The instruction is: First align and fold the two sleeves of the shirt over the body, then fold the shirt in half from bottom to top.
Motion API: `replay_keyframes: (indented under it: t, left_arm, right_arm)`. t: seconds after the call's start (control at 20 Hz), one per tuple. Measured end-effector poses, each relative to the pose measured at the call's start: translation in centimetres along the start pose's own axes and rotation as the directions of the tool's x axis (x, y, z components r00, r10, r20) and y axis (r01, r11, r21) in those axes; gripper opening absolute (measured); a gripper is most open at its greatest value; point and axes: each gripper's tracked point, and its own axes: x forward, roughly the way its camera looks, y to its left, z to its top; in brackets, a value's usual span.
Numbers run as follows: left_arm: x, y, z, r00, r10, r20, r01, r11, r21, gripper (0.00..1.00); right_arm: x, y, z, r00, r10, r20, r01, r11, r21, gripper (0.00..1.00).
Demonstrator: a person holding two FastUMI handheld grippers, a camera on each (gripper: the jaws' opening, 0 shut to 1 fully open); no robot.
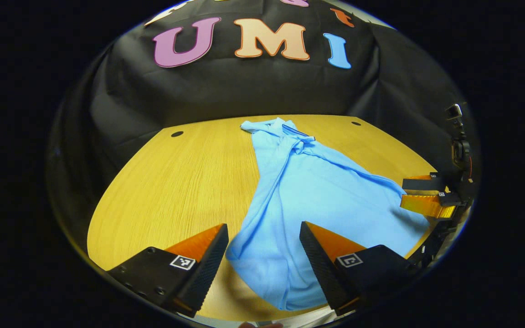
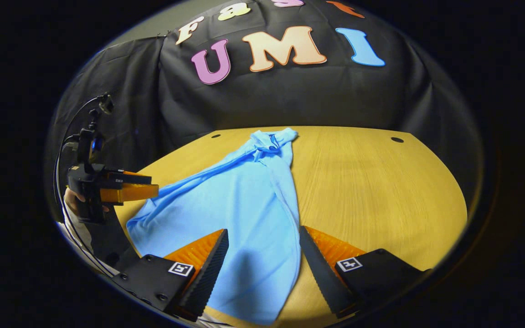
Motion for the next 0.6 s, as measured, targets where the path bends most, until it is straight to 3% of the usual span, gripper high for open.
replay_keyframes:
  t: [0.3, 0.55, 0.6]
  left_arm:
    - [-1.5, -1.0, -4.1, 0.999, 0.005, -0.039, -0.005, 1.0, 0.006, 0.96]
    - [-1.5, -1.0, -5.4, 0.999, 0.006, -0.042, -0.006, 1.0, -0.002, 0.96]
    - [-1.4, -1.1, -5.4, 0.999, 0.01, -0.037, -0.009, 1.0, 0.007, 0.97]
  right_arm:
    - [-2.7, 0.0, -2.9, 1.0, -0.021, -0.009, 0.021, 0.999, 0.032, 0.98]
    - [-3.7, 1.0, -4.5, 1.0, -0.016, -0.016, 0.016, 1.0, -0.018, 0.98]
    - [-3.6, 1.0, -4.5, 1.0, -0.018, -0.015, 0.018, 1.0, -0.023, 0.94]
